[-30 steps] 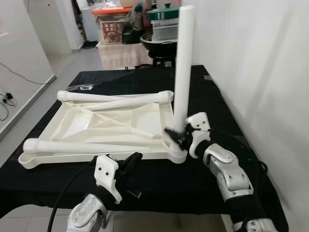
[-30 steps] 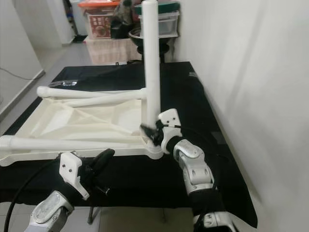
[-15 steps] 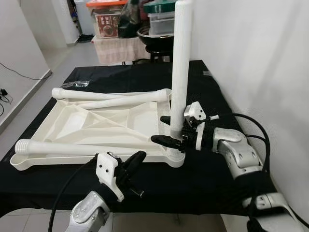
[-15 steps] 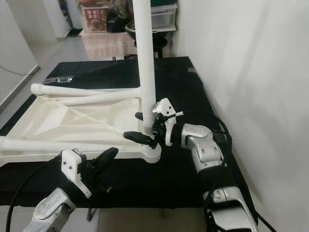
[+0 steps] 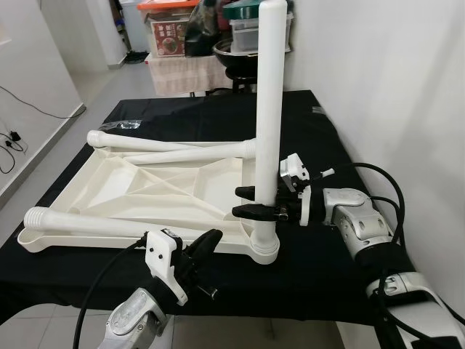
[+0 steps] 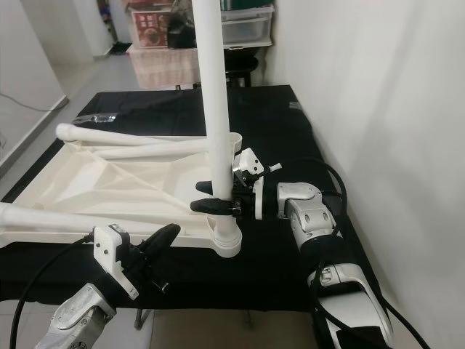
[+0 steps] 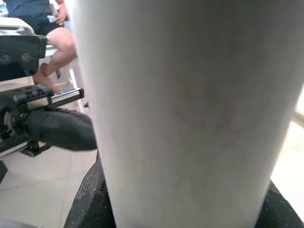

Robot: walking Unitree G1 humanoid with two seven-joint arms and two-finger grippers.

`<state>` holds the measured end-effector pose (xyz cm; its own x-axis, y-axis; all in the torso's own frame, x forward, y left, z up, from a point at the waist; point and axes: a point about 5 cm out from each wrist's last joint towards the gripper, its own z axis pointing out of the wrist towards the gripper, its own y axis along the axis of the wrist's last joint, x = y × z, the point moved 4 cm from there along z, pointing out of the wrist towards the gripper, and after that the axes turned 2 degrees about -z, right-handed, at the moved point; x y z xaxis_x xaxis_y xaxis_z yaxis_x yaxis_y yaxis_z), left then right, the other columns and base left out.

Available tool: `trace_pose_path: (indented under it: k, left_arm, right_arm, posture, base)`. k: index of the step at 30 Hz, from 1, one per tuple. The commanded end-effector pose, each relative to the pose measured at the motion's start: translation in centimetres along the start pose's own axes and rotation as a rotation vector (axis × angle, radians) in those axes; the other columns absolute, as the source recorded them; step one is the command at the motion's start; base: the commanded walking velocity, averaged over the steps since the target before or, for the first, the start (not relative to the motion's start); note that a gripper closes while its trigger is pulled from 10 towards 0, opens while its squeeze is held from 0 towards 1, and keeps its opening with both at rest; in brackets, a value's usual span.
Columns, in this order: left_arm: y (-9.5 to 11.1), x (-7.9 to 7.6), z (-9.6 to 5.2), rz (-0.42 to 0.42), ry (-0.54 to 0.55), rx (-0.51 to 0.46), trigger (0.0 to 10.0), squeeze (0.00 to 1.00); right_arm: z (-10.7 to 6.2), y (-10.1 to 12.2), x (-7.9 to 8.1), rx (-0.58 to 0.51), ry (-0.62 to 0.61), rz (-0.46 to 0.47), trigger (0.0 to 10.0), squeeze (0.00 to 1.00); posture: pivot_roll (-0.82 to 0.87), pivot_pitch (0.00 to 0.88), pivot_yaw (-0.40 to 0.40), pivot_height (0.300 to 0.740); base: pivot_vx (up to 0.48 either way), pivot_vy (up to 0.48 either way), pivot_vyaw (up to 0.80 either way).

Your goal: Building children table

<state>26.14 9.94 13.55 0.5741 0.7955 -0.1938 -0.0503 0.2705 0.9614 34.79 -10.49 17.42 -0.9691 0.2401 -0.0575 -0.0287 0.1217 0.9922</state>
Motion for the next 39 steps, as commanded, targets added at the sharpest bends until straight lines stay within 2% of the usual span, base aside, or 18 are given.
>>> trace_pose_path:
  k: [1,5,6,7,8,9,11,15,18,19,21,22,24,25,32,33,34,39]
  left_arm:
    - [-0.1,0.3,-0.2,-0.002,0.003,0.015,10.0,0.0]
    - [0.1,0.5,-0.4,-0.002,0.005,0.013,10.0,0.0]
    - [0.1,0.6,-0.4,0.002,0.007,0.013,10.0,0.0]
    - [0.1,0.6,-0.4,0.002,0.007,0.013,10.0,0.0]
    - [0.2,0.7,-0.4,0.005,0.009,0.013,10.0,0.0]
    - [0.2,0.8,-0.4,0.008,0.011,0.013,10.0,0.0]
    - [0.3,1.0,-0.4,0.013,0.013,0.013,10.0,0.0]
    - [0.2,1.3,-0.2,0.028,0.021,0.017,10.0,0.0]
    - [0.1,1.3,-0.2,0.022,0.018,0.02,10.0,0.0]
    - [0.2,1.4,-0.2,0.027,0.028,0.017,10.0,0.0]
    - [0.1,1.4,-0.2,0.029,0.032,0.017,10.0,0.0]
    - [0.1,1.4,-0.2,0.027,0.03,0.018,10.0,0.0]
    - [0.1,1.4,-0.2,0.026,0.029,0.02,10.0,0.0]
    - [0.0,1.3,-0.2,0.021,0.024,0.021,10.0,0.0]
    - [-0.2,1.0,-0.1,0.007,0.013,0.024,10.0,0.0]
    - [-0.2,0.9,-0.1,0.007,0.013,0.024,10.0,0.0]
    - [-0.2,0.9,-0.1,0.006,0.014,0.023,10.0,0.0]
    - [-0.3,0.8,0.0,0.005,0.015,0.022,10.0,0.0]
  right_arm:
    - [0.1,-0.7,0.5,0.007,0.014,0.029,0.0,0.0]
    - [0.7,-1.6,1.1,-0.004,-0.128,0.073,0.0,0.0]
    - [1.6,-2.2,0.6,-0.015,-0.304,0.09,0.0,0.0]
    - [1.6,-2.2,0.6,-0.015,-0.304,0.09,0.0,0.0]
    - [2.3,-4.0,0.2,-0.056,-0.587,0.208,0.0,0.0]
    - [2.8,-5.3,0.9,0.008,-0.701,0.165,0.0,0.0]
    - [2.7,-4.7,0.7,0.019,-0.766,0.089,0.0,0.0]
    - [1.9,-5.3,-0.8,0.002,-0.747,0.224,0.0,0.0]
    - [2.8,-5.1,-0.2,0.038,-0.692,0.168,0.0,0.0]
    - [3.1,-4.8,0.1,0.046,-0.667,0.152,10.0,0.0]
    - [3.3,-4.5,0.6,0.026,-0.61,0.191,10.0,0.0]
    - [3.5,-4.3,0.9,0.018,-0.57,0.199,10.0,0.53]
    - [3.6,-4.0,1.2,0.018,-0.563,0.202,10.0,0.53]
    - [3.9,-3.4,1.5,0.012,-0.498,0.172,10.0,1.0]
    - [3.7,-1.0,1.8,-0.013,-0.17,0.04,10.0,1.0]
    - [3.4,-0.6,1.7,-0.013,-0.124,0.03,10.0,0.87]
    - [3.2,-0.2,1.4,-0.011,-0.1,0.028,10.0,0.01]
    - [2.4,0.9,-0.1,0.028,-0.042,-0.002,10.0,0.0]
  posture:
    - [-0.03,0.0,0.028,0.74]
    - [-0.05,0.0,0.035,0.74]
    - [-0.05,0.0,0.033,0.74]
    - [-0.05,0.0,0.033,0.74]
    - [-0.06,0.0,0.034,0.74]
    - [-0.06,0.0,0.034,0.74]
    - [-0.05,0.0,0.045,0.74]
    - [-0.04,0.0,0.034,0.74]
    - [-0.05,0.0,0.042,0.74]
    - [-0.04,0.0,0.044,0.74]
    - [-0.04,0.0,0.044,0.74]
    - [-0.04,0.0,0.043,0.74]
    - [-0.04,0.0,0.043,0.74]
    - [-0.04,0.0,0.044,0.74]
    - [-0.03,0.0,0.033,0.74]
    - [-0.03,0.0,0.031,0.74]
    - [-0.03,0.0,0.029,0.74]
    - [-0.02,0.0,0.017,0.74]
  base:
    - [0.0,0.0,0.0]
    - [0.0,0.0,0.0]
    - [0.0,0.0,0.0]
    - [0.0,0.0,0.0]
    - [0.0,0.0,0.0]
    - [0.0,0.0,0.0]
    - [0.0,0.0,0.0]
    - [0.0,0.0,0.0]
    - [0.0,0.0,0.0]
    - [0.0,0.0,0.0]
    - [0.0,0.0,0.0]
    - [0.0,0.0,0.0]
    - [0.0,0.0,0.0]
    - [0.0,0.0,0.0]
    - [0.0,0.0,0.0]
    - [0.0,0.0,0.0]
    - [0.0,0.0,0.0]
    - [0.0,0.0,0.0]
